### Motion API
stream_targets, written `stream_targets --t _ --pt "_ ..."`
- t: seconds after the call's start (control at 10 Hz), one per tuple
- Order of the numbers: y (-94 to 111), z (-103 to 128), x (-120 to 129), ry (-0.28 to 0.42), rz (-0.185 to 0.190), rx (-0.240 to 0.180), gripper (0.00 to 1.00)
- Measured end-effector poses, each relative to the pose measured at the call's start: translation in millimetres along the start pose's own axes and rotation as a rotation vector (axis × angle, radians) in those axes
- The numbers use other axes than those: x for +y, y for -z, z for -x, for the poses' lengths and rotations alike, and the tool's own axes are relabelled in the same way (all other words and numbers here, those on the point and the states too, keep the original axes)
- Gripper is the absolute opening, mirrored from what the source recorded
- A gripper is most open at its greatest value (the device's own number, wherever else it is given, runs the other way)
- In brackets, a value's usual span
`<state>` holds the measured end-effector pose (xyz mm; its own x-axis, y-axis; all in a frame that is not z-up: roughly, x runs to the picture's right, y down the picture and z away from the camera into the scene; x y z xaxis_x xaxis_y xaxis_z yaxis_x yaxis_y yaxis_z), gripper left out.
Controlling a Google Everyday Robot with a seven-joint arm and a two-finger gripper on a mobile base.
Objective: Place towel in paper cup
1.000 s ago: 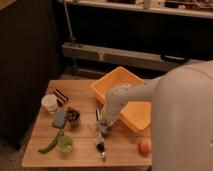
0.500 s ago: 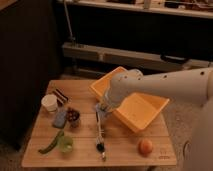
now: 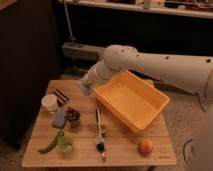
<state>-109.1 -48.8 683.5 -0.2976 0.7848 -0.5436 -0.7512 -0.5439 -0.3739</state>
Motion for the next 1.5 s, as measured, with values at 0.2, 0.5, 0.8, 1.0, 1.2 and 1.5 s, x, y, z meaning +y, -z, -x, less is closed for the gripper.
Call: stream_targets --t 0.2,0.5,0.8,1.0,1.2,1.5 --pt "-13 8 47 0.052 0.084 0.034 0.00" --pt "-43 14 121 0.133 0.227 0.136 0.00" --pt "-79 5 171 0.195 0.316 0.347 0.00" --pt "-98 2 176 0.205 0.280 0.475 0.00" --pt "-103 0 164 0.188 0.241 0.472 0.00" --pt "-96 -15 109 0.154 0.175 0.438 0.00"
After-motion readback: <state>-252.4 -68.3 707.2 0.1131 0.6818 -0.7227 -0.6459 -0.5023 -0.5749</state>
